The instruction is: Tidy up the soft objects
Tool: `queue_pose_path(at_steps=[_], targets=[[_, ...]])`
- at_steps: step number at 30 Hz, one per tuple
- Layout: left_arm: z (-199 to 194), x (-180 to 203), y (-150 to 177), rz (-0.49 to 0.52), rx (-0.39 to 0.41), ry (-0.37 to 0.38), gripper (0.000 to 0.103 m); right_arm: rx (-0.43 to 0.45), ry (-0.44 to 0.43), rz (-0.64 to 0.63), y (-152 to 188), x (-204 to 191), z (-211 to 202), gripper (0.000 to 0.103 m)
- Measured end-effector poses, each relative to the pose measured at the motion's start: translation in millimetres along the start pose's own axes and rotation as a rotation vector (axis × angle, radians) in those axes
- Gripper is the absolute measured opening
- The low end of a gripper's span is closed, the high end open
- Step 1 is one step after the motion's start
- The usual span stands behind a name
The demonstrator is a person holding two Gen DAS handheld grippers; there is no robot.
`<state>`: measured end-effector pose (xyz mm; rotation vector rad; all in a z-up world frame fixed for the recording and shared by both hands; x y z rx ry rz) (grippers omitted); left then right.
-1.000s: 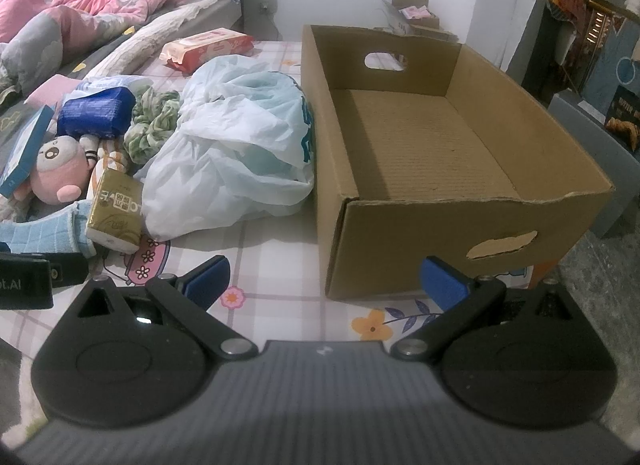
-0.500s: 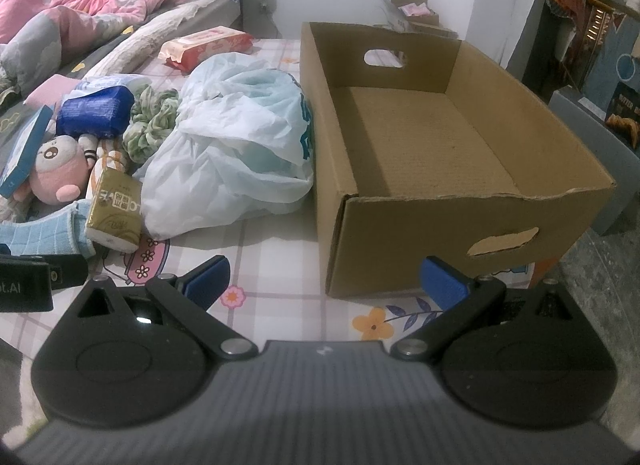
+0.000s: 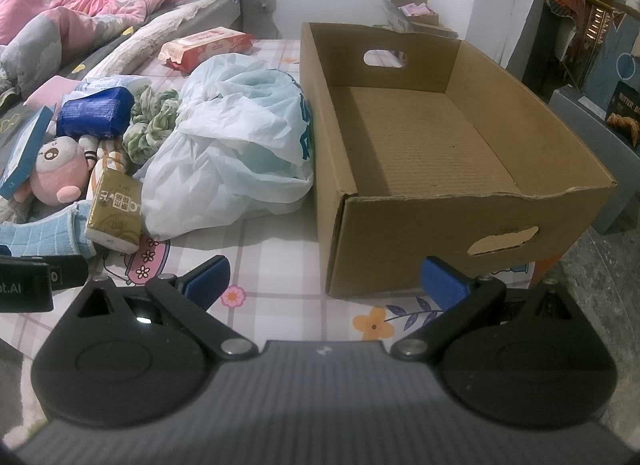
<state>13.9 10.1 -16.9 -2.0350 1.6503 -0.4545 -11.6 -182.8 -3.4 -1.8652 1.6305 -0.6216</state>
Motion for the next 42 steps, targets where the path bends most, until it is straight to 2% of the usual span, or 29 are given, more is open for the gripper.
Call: queue_pose_path(at_steps=[7,12,16,20,23,26,29,33,36,39,42], targets=[[2.1,-0.7,2.7,0.001,-0.004,-0.002,0.101,0.001,-0.001,0.002,1.3,0.5,-0.3,0.102],[-3.6,-5.1,0.4,0.011,0.026,-0.009,0.101,0.079,-0.033,-0.040,-5.2,-3.5,-15.6,0.102],[-21.0,-21.6,-10.1,0.024,0.109,-0.021,0.101,0.168,-0.132,-0.169,-36.0,-20.8,-37.8,0.102],[-38.0,-50.2,-28.8,-0.018,0.184,-0.004,0.101,0.236,-0.245,-0.322,-82.3,-49.1,-55.3,0.102],[-48.1,-76.0,-46.5,-0.073,0.251,0.014,0.102,0.230,-0.372,-0.408,-118.5,-75.2,-59.3,0.102],[-49.6,-101.4,-65.7,-0.120,0.297,-0.021,0.102,0.189,-0.461,-0.467,-155.9,-106.0,-50.6,0.102],[-44.8,-124.0,-85.3,-0.153,0.323,-0.074,0.102,0.150,-0.545,-0.478,-191.8,-136.1,-35.1,0.102],[-24.8,-154.1,-112.4,-0.216,0.319,-0.084,0.102,0.105,-0.671,-0.440,-236.5,-171.0,7.8,0.102],[-0.9,-172.6,-130.8,-0.252,0.292,-0.123,0.101,0.070,-0.769,-0.420,-270.1,-197.8,59.5,0.102],[28.2,-184.0,-150.1,-0.243,0.274,-0.150,0.101,0.040,-0.776,-0.430,-299.1,-223.6,115.7,0.102],[57.5,-197.6,-167.0,-0.268,0.225,-0.112,0.095,-0.026,-0.848,-0.437,-319.7,-252.2,171.2,0.102]])
Point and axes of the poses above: each gripper's, at about its wrist camera, not at the fingertips, and z roughly the way its jaws point, x to its right, y to its underside, the point moved 3 cm from there along z, roughly the way its jaws point, and after that the axes turned 7 degrees about -y, right-handed, at the moved point
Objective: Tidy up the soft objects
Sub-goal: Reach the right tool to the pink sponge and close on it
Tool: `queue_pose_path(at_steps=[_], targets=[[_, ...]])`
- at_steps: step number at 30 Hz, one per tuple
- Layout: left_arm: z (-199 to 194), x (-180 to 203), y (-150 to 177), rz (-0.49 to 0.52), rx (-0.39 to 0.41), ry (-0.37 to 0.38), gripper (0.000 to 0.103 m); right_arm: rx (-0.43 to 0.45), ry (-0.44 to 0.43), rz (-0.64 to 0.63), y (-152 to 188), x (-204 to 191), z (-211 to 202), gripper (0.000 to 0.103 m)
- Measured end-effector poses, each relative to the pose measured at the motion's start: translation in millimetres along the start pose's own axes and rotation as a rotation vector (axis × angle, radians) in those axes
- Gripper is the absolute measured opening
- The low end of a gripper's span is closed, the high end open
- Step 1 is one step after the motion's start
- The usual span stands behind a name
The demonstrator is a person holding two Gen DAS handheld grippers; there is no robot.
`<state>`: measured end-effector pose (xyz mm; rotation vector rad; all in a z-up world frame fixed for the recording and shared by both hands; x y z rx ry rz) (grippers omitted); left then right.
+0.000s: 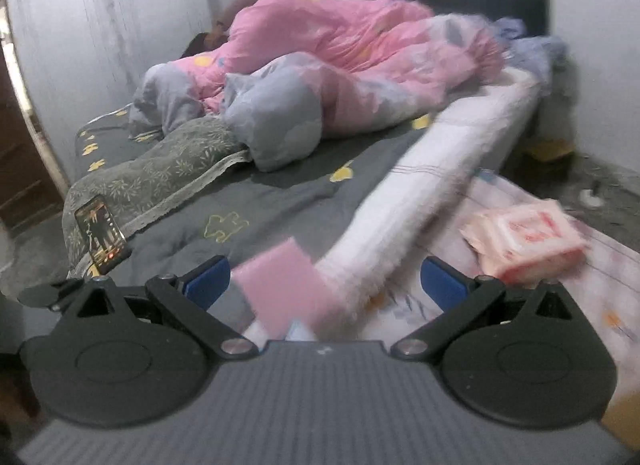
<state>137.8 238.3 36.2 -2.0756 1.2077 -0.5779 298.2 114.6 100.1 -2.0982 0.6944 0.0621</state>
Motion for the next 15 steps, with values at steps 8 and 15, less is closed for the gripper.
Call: queue_pose_path(at_steps=[8,15], targets=[[73.9,-2.4,-16.1,-0.028,-0.153,0.081,0.069,-0.188,-0.178,0.096,5.3,46.2,119.4,0.065],[102.3,-0.9,-10.6,-0.047,-0.232,0.108,0.065,-0.259,-0.276,0.171,28.1,55.9,160.2,0.053]])
Point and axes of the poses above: each gripper's, at about its wrist camera, not at the fingertips, and z roughly the way its jaws point, x to its right, y to its underside, the point moved 3 cm from there along z, roughly the way its jaws point, and after that the axes turned 7 degrees about -y, right-handed, at the moved point
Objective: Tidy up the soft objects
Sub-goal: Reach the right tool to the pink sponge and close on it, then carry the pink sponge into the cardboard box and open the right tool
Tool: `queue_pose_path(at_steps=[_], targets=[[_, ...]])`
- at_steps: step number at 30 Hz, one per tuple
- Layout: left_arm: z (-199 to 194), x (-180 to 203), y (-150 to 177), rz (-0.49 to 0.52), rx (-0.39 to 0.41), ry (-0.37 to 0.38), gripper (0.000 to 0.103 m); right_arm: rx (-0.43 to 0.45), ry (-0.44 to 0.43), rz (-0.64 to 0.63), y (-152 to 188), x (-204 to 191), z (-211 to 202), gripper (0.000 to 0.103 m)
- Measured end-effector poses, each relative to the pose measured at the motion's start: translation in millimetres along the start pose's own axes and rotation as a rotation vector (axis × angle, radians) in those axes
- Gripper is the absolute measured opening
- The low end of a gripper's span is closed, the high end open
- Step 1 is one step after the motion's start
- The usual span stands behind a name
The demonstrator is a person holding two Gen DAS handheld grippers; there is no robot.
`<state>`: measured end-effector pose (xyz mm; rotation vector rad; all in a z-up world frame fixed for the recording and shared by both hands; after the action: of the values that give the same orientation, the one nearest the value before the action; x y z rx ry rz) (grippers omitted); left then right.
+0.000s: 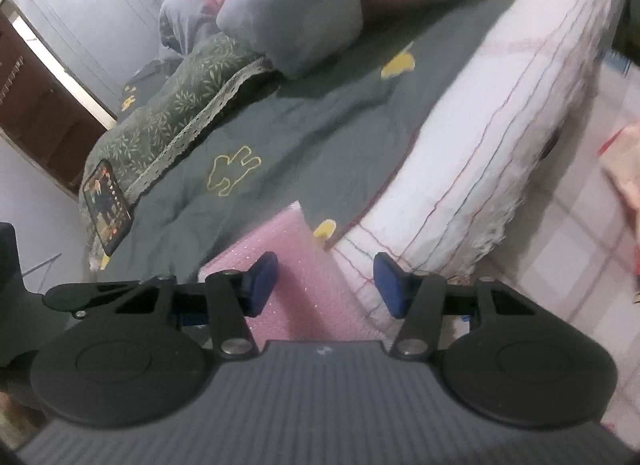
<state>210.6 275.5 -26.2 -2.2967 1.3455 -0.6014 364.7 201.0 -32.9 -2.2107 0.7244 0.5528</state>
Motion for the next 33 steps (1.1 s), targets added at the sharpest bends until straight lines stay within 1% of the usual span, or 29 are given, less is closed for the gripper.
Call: queue_pose_path(at_steps=[2,4,6,9,10,12,14,15,17,18,23,28,33], targets=[[2.8,-0.9,-0.7,0.000,-0.004,0.003,0.066,-0.005,-0.024,0.022,-1.3,6.2,1.9,0.053],[6.9,-0.8,-4.2,-0.009,-0.016,0.012,0.067,-0.023,-0.063,0.080,-2.1,12.8,2.0,0.053],[8.1,-0.6,-5.4,-0.015,-0.024,0.016,0.068,-0.025,-0.078,0.118,-3.9,18.0,-1.1,0.053],[8.2,-0.4,-7.3,-0.027,-0.027,0.004,0.073,-0.003,-0.070,0.130,-4.1,25.2,-4.8,0.055],[10.1,0.3,-8.8,-0.030,-0.031,-0.008,0.077,-0.006,-0.084,0.147,-1.9,28.3,-3.4,0.056],[14.2,0.9,-11.0,-0.034,-0.035,-0.017,0.078,-0.021,-0.122,0.174,3.3,31.6,-0.1,0.059],[17.4,0.4,-12.9,-0.041,-0.037,-0.016,0.078,-0.024,-0.136,0.170,5.3,29.4,1.0,0.059],[17.4,0.1,-14.0,-0.048,-0.033,-0.015,0.077,-0.030,-0.145,0.159,4.9,26.7,0.4,0.054],[16.3,-0.1,-17.2,-0.057,-0.011,-0.027,0.072,-0.027,-0.141,0.128,3.2,18.7,-2.3,0.048],[15.4,-0.4,-19.0,-0.063,0.000,-0.032,0.072,-0.024,-0.130,0.109,1.8,14.2,-3.1,0.045],[7.0,-4.3,-29.7,-0.096,0.051,-0.063,0.060,0.011,-0.114,0.080,-7.2,2.9,-13.1,0.038],[-19.8,-0.4,-43.2,-0.067,0.140,-0.096,0.059,0.089,-0.127,0.046,-22.5,-14.7,-35.1,0.035],[-51.8,5.7,-54.2,-0.053,0.229,-0.105,0.059,0.161,-0.130,-0.002,-36.5,-39.7,-62.4,0.033]])
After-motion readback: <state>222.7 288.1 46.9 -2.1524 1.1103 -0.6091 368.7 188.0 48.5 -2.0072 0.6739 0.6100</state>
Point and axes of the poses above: each gripper's, at about its wrist camera, not at the fingertips, and z roughly the way its jaws point, x to its right, y to its underside, the point moved 3 cm from there along z, roughly the way its jaws point, and after that the axes turned 7 degrees about -y, right-handed, at the moved point
